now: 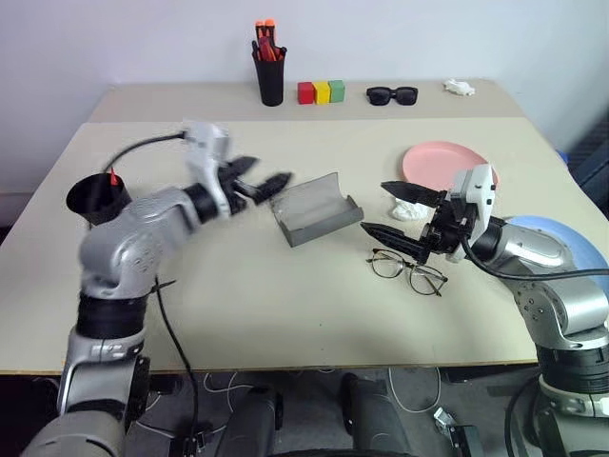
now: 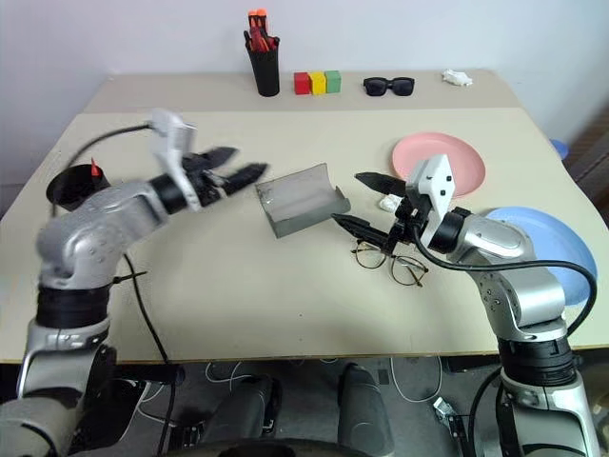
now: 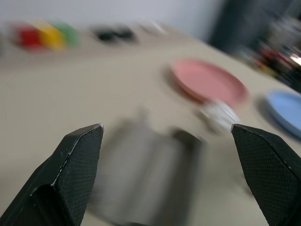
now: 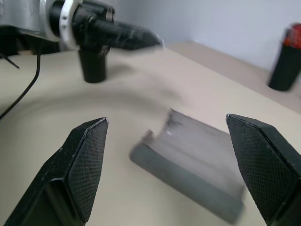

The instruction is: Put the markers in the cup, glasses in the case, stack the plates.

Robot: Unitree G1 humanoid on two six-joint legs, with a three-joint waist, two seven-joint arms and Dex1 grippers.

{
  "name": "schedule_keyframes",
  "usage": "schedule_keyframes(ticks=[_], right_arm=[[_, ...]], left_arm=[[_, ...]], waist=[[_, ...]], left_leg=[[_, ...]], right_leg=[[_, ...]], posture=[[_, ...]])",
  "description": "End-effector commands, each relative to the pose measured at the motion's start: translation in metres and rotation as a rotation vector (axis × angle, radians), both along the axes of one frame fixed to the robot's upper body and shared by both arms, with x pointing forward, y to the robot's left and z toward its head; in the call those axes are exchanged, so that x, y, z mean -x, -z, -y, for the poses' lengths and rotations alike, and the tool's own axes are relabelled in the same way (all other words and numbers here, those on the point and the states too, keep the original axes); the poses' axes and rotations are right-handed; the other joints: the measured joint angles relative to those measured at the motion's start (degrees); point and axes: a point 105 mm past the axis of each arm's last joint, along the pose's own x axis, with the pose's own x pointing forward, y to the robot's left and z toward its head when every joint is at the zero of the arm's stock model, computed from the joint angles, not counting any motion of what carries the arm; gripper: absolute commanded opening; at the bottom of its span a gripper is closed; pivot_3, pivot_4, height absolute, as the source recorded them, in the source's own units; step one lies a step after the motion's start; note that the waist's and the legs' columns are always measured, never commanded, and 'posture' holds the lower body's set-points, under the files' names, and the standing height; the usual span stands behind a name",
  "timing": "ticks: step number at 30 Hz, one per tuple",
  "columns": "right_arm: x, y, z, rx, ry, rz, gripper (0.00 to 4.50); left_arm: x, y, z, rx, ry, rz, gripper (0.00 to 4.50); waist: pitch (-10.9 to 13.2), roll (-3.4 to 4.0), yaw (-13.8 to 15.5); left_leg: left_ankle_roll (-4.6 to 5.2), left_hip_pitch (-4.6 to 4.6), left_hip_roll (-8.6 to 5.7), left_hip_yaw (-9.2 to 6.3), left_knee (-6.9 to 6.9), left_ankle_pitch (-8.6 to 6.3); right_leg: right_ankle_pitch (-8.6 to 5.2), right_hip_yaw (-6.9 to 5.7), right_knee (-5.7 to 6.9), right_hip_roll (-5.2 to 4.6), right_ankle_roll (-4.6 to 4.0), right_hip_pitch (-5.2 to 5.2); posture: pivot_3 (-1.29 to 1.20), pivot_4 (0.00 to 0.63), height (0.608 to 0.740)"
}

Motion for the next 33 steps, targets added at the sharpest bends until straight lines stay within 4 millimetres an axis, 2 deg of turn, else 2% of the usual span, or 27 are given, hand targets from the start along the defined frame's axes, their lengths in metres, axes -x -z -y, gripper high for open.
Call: schedule_keyframes(ticks=[1, 4, 8, 12, 15, 17, 22, 25, 28, 33], right_arm=[[0.003, -0.014, 0.004, 0.000, 0.025, 0.075, 4.11], [0.006, -0.014, 0.006, 0.002, 0.040, 0.085, 4.11], [0.008, -0.013, 0.010, 0.010, 0.070, 0.089, 4.11], [0.013, 0.000, 0.018, 0.037, 0.096, 0.051, 4.11], [0.017, 0.013, 0.031, 0.076, 0.128, 0.021, 4.11], [0.018, 0.014, 0.034, 0.077, 0.143, 0.022, 4.11], [0.019, 0.011, 0.028, 0.061, 0.135, 0.037, 4.11], [0.018, 0.010, 0.026, 0.057, 0.133, 0.044, 4.11], [0.017, 0.008, 0.025, 0.057, 0.135, 0.053, 4.11], [0.016, 0.008, 0.023, 0.055, 0.131, 0.057, 4.11]], left_arm=[[-0.003, 0.017, 0.017, -0.086, 0.121, -0.036, 4.47], [-0.011, 0.041, 0.034, -0.184, 0.180, -0.091, 4.47], [-0.025, 0.041, 0.054, -0.190, 0.179, -0.037, 4.47], [-0.021, 0.051, 0.066, -0.196, 0.233, -0.043, 4.47], [-0.017, 0.058, 0.067, -0.214, 0.257, -0.066, 3.66], [-0.018, 0.062, 0.065, -0.233, 0.250, -0.074, 2.62], [-0.025, 0.064, 0.066, -0.257, 0.220, -0.070, 0.16], [-0.024, 0.059, 0.066, -0.241, 0.238, -0.072, 0.03], [-0.019, 0.051, 0.056, -0.245, 0.300, -0.061, 0.03], [-0.011, 0.035, 0.015, -0.279, 0.436, -0.032, 0.03]], waist=[[0.0, 0.01, -0.2], [0.0, 0.01, 0.3], [0.0, -0.01, 0.6], [0.0, -0.01, 0.5], [0.0, -0.01, 0.4], [0.0, -0.01, 0.3], [0.0, -0.01, 0.4], [0.0, -0.01, 0.6], [0.0, -0.01, 0.4], [0.0, 0.01, 0.1]], left_leg=[[0.00, -0.01, 0.02, 0.00, -0.01, 0.00], [0.00, -0.03, 0.03, -0.01, -0.03, 0.00], [0.00, -0.11, 0.00, -0.02, 0.04, 0.01], [0.01, -0.10, 0.00, -0.02, 0.01, 0.00], [0.01, -0.09, 0.00, -0.02, 0.00, 0.00], [0.01, -0.08, 0.00, -0.01, 0.00, 0.00], [0.01, -0.05, 0.01, 0.00, 0.02, 0.00], [0.01, -0.08, 0.00, -0.02, 0.06, 0.00], [0.01, -0.08, 0.00, -0.02, 0.06, 0.00], [0.01, -0.06, 0.04, 0.00, -0.01, 0.00]], right_leg=[[0.00, 0.00, 0.01, 0.02, 0.00, -0.05], [0.00, 0.00, 0.02, 0.04, -0.01, -0.08], [0.00, 0.00, -0.06, 0.00, 0.00, -0.04], [0.01, 0.00, -0.07, -0.02, 0.01, -0.05], [0.01, 0.00, -0.04, -0.02, 0.02, -0.06], [0.00, 0.00, -0.04, -0.01, 0.02, -0.05], [0.00, 0.01, -0.02, -0.02, 0.03, -0.04], [0.01, 0.00, -0.03, -0.02, 0.04, -0.03], [0.00, 0.00, -0.02, -0.02, 0.04, -0.03], [0.00, 0.01, 0.05, 0.02, 0.01, -0.12]], posture=[[0.00, 0.150, 0.740], [0.00, 0.150, 0.740], [0.00, 0.150, 0.740], [0.00, 0.150, 0.740], [0.00, 0.150, 0.740], [0.00, 0.150, 0.740], [0.00, 0.150, 0.740], [0.00, 0.150, 0.740], [0.00, 0.150, 0.740], [0.00, 0.150, 0.740]])
